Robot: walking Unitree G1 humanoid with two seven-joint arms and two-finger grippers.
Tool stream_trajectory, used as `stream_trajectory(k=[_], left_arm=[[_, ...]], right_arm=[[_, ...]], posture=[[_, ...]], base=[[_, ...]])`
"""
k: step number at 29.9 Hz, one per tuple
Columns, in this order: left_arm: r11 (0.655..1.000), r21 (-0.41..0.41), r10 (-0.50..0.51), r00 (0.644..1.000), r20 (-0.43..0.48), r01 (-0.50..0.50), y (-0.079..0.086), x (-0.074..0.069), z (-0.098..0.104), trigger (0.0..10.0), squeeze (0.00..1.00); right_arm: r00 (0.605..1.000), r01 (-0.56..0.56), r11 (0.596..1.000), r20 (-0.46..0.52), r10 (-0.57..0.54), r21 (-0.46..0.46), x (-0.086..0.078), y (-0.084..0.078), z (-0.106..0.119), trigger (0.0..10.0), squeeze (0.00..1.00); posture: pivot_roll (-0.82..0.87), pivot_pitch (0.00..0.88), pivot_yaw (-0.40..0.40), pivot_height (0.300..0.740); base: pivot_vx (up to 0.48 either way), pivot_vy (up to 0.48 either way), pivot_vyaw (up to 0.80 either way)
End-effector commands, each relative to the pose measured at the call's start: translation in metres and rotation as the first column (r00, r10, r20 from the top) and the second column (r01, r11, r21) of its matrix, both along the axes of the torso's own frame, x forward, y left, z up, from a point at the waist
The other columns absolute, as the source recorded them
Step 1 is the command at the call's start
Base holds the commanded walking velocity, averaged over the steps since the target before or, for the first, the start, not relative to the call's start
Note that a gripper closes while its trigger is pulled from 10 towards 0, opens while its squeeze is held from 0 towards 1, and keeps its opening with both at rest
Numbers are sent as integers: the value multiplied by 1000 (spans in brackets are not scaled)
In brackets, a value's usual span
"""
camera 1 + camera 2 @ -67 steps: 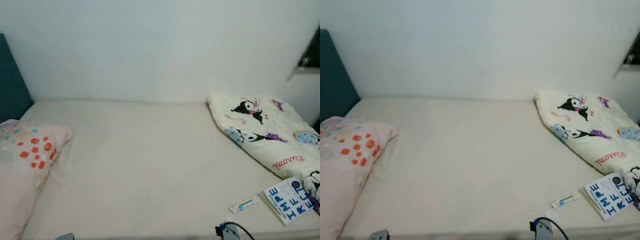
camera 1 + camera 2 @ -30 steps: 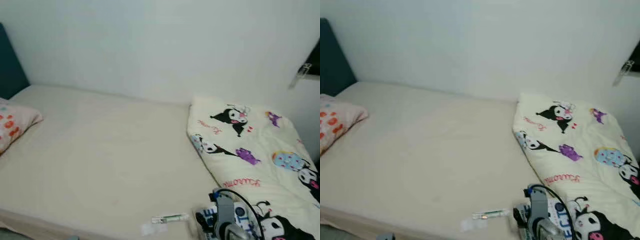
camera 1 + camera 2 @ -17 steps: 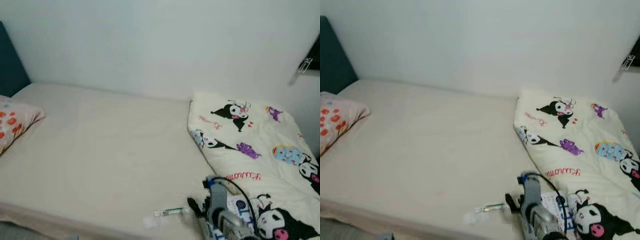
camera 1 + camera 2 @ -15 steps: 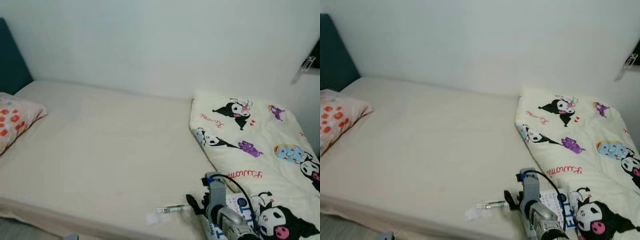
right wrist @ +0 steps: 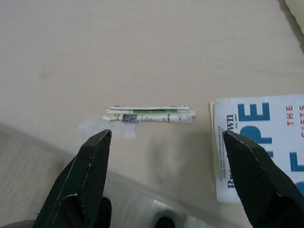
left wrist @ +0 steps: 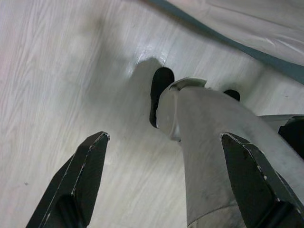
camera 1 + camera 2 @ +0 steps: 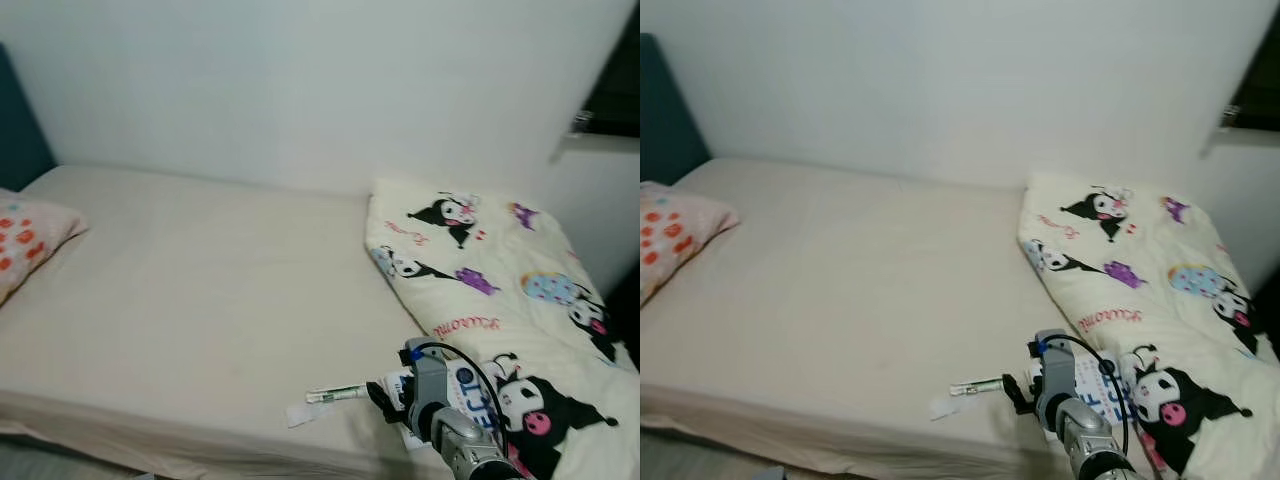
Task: Clean up the room
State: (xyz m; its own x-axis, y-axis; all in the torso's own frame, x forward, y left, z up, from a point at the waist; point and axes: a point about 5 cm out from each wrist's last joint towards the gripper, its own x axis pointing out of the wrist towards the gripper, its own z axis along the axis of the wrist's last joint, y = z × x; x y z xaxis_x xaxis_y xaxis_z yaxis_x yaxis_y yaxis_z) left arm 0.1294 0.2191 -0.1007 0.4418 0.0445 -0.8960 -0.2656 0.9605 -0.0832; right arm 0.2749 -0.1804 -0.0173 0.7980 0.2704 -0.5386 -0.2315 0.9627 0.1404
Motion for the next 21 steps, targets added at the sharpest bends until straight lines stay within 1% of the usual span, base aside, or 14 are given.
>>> stream_trajectory(k=[1, 5, 7, 8, 11, 13, 14, 15, 16, 17, 18, 20, 21], left_arm=[[1000, 6, -11, 1000, -12, 11, 1, -3, -1, 10000, 0], [1000, 4, -18, 1000, -9, 18, 1, -3, -1, 10000, 0], [999, 3, -41, 999, -18, 41, 0, -6, -2, 10000, 0], [998, 14, -54, 998, -25, 55, 0, -6, -2, 10000, 0], [998, 23, -61, 998, -31, 62, 0, -6, -2, 10000, 0], [998, 23, -62, 998, -32, 62, 0, -6, -2, 10000, 0], [998, 22, -59, 998, -33, 59, -1, -6, -2, 10000, 0], [998, 22, -61, 997, -36, 62, -1, -7, -2, 10000, 0], [998, 22, -61, 997, -36, 62, -1, -7, -2, 10000, 0], [998, 21, -62, 997, -38, 63, -1, -7, -3, 10000, 0], [998, 23, -60, 997, -41, 61, -1, -9, -3, 10000, 0], [998, 20, -57, 997, -43, 58, -2, -11, -4, 10000, 0], [998, 18, -52, 998, -41, 52, -2, -11, -4, 10000, 0]], right_arm=[[1000, -12, 1000, 4, 12, 2, 0, 2, 0, 10000, 0], [1000, -12, 1000, 9, 12, 1, 1, 2, 1, 10000, 0], [996, -77, 997, 51, 77, -5, 8, 6, 9, 10000, 0], [993, -93, 996, 68, 93, -3, 10, 7, 11, 10000, 0], [993, -91, 996, 78, 90, 9, 13, 8, 14, 10000, 0], [994, -88, 996, 69, 86, 16, 13, 8, 14, 10000, 0], [993, -105, 994, 53, 105, 0, 13, 9, 13, 10000, 0], [984, -177, 983, 11, 178, -55, 10, 12, 9, 10000, 0], [984, -177, 983, 11, 178, -55, 10, 12, 9, 10000, 0], [971, -237, 966, -23, 236, -98, 7, 15, 5, 10000, 0], [961, -277, 951, -59, 271, -138, 4, 15, 2, 10000, 0], [956, -292, 937, -94, 278, -194, 4, 14, 1, 10000, 0], [962, -272, 942, -90, 259, -198, 6, 12, 2, 10000, 0]], posture=[[-69, 0, -43, 740], [-69, 0, -43, 740], [-71, 0, -45, 740], [-71, 0, -45, 740], [-69, 0, -46, 740], [-69, 0, -46, 740], [-69, 0, -46, 740], [-69, 0, -46, 740], [-69, 0, -46, 740], [-69, 0, -47, 740], [-69, 0, -49, 740], [-69, 0, -49, 740], [-66, 0, -52, 735]], base=[[0, 0, 0], [0, 0, 0], [0, -459, 800], [0, 0, 800], [0, 0, 752], [0, 0, 0], [0, 0, 0], [0, 0, 0], [0, 0, 0], [0, 0, 0], [0, 0, 0], [0, 0, 0], [0, 0, 0]])
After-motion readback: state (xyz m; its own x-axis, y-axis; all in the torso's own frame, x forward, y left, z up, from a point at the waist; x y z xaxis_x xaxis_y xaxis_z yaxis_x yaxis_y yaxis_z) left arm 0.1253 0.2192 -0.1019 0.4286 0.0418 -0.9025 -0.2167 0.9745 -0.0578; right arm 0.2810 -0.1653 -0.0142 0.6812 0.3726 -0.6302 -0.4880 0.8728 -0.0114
